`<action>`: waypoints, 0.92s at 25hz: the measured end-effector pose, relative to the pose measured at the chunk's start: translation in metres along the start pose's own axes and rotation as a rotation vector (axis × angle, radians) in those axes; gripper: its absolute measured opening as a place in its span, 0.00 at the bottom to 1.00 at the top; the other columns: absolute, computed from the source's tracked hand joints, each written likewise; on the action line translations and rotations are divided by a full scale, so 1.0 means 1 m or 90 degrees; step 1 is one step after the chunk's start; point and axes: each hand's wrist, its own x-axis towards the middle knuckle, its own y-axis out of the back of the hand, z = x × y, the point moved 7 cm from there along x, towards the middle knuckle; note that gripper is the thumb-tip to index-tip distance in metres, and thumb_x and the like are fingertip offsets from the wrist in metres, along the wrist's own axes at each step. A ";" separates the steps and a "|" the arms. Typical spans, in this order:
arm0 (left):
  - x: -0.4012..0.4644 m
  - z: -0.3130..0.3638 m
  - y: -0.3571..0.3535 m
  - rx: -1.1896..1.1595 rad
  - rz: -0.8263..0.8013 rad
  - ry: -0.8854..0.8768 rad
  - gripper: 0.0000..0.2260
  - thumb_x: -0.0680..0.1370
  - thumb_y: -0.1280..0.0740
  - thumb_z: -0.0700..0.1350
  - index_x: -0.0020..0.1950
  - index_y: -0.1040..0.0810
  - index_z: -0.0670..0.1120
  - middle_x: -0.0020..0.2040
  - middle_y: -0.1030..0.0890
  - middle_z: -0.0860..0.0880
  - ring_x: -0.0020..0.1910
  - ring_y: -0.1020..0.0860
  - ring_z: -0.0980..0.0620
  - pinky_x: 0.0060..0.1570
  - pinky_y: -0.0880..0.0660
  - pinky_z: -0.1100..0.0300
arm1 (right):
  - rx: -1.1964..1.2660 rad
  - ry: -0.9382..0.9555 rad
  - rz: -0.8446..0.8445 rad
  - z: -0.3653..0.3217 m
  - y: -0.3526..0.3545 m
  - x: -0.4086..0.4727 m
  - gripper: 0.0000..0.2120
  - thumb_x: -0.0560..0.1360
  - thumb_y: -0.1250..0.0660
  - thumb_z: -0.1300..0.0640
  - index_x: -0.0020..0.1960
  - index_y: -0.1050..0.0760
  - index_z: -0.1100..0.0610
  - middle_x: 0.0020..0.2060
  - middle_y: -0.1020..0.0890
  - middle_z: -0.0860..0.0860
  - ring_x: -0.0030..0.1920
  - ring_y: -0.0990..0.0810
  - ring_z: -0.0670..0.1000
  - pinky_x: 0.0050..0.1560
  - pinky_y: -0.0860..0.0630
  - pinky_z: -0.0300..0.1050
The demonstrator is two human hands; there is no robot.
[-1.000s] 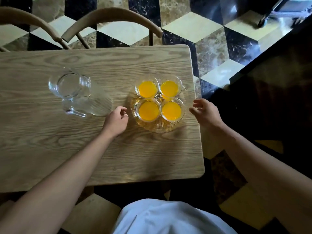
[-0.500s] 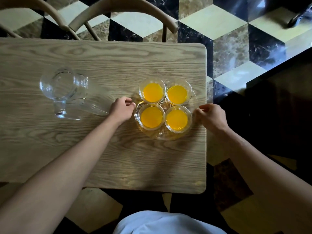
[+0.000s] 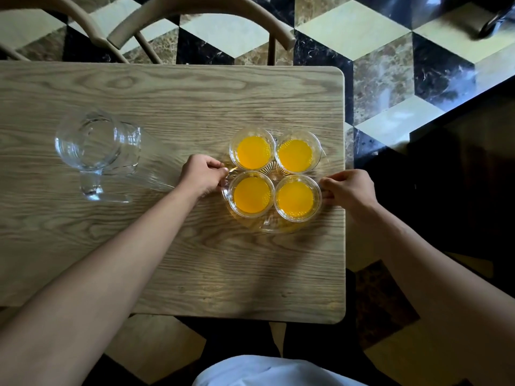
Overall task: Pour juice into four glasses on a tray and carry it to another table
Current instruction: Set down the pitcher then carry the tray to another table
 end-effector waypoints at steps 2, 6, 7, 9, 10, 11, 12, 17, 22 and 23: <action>0.000 0.001 -0.001 0.004 -0.002 0.006 0.03 0.79 0.24 0.36 0.52 0.16 0.40 0.41 0.17 0.44 0.33 0.19 0.51 0.27 0.16 0.60 | 0.000 -0.001 0.002 0.000 0.000 0.001 0.08 0.75 0.24 0.63 0.37 0.16 0.59 0.29 0.13 0.52 0.31 0.13 0.50 0.33 0.16 0.43; 0.006 0.004 -0.004 0.026 -0.016 0.008 0.02 0.79 0.24 0.37 0.48 0.15 0.40 0.39 0.16 0.43 0.32 0.18 0.49 0.35 0.15 0.54 | -0.009 0.006 0.011 -0.001 0.001 0.003 0.09 0.74 0.23 0.63 0.35 0.16 0.58 0.29 0.13 0.53 0.30 0.14 0.50 0.33 0.15 0.44; 0.008 0.004 -0.004 0.044 -0.018 0.009 0.02 0.79 0.24 0.37 0.47 0.15 0.40 0.38 0.17 0.43 0.32 0.18 0.49 0.38 0.15 0.52 | -0.015 0.008 0.012 -0.001 0.001 0.003 0.09 0.74 0.22 0.63 0.35 0.16 0.58 0.29 0.13 0.53 0.30 0.14 0.50 0.33 0.15 0.44; 0.010 0.002 -0.006 0.067 -0.017 0.017 0.03 0.79 0.24 0.36 0.46 0.15 0.41 0.35 0.18 0.44 0.27 0.18 0.52 0.33 0.16 0.55 | -0.031 0.010 0.013 -0.001 0.001 0.004 0.08 0.73 0.21 0.62 0.36 0.15 0.57 0.29 0.13 0.53 0.30 0.13 0.50 0.33 0.15 0.45; 0.012 0.002 -0.006 0.066 -0.016 0.020 0.03 0.79 0.25 0.36 0.45 0.15 0.41 0.35 0.18 0.45 0.24 0.19 0.55 0.28 0.18 0.58 | -0.037 0.009 0.014 -0.002 0.001 0.005 0.08 0.73 0.21 0.62 0.35 0.15 0.58 0.29 0.13 0.53 0.30 0.13 0.50 0.33 0.15 0.45; 0.013 0.002 -0.006 0.063 -0.014 0.021 0.04 0.79 0.25 0.35 0.44 0.15 0.41 0.34 0.18 0.45 0.22 0.20 0.57 0.24 0.20 0.61 | -0.043 0.008 0.018 -0.002 0.001 0.006 0.09 0.73 0.21 0.62 0.35 0.15 0.58 0.28 0.14 0.53 0.29 0.14 0.50 0.32 0.15 0.45; 0.014 0.001 -0.006 0.062 -0.013 0.022 0.06 0.79 0.25 0.35 0.43 0.16 0.41 0.34 0.18 0.46 0.21 0.20 0.59 0.22 0.21 0.62 | -0.048 0.006 0.021 -0.003 0.001 0.007 0.08 0.72 0.21 0.62 0.35 0.15 0.58 0.28 0.14 0.53 0.29 0.14 0.51 0.32 0.15 0.46; 0.015 0.002 -0.006 0.068 -0.012 0.027 0.08 0.79 0.25 0.34 0.41 0.17 0.42 0.38 0.16 0.43 0.28 0.17 0.52 0.25 0.18 0.58 | -0.078 -0.011 0.011 -0.005 0.000 0.012 0.07 0.73 0.21 0.63 0.37 0.16 0.62 0.29 0.13 0.56 0.32 0.12 0.56 0.33 0.14 0.50; 0.015 0.001 -0.005 0.086 -0.005 0.022 0.09 0.79 0.25 0.34 0.39 0.16 0.43 0.37 0.16 0.45 0.29 0.16 0.49 0.28 0.16 0.57 | -0.095 -0.013 0.022 -0.006 0.001 0.015 0.08 0.73 0.22 0.64 0.36 0.16 0.63 0.30 0.14 0.58 0.30 0.13 0.56 0.33 0.14 0.54; 0.015 0.001 -0.004 0.083 -0.003 0.021 0.10 0.79 0.25 0.34 0.39 0.16 0.43 0.37 0.16 0.45 0.29 0.15 0.48 0.29 0.16 0.56 | -0.102 -0.011 0.023 -0.006 0.001 0.016 0.08 0.73 0.21 0.63 0.37 0.15 0.63 0.29 0.14 0.57 0.31 0.12 0.57 0.33 0.13 0.54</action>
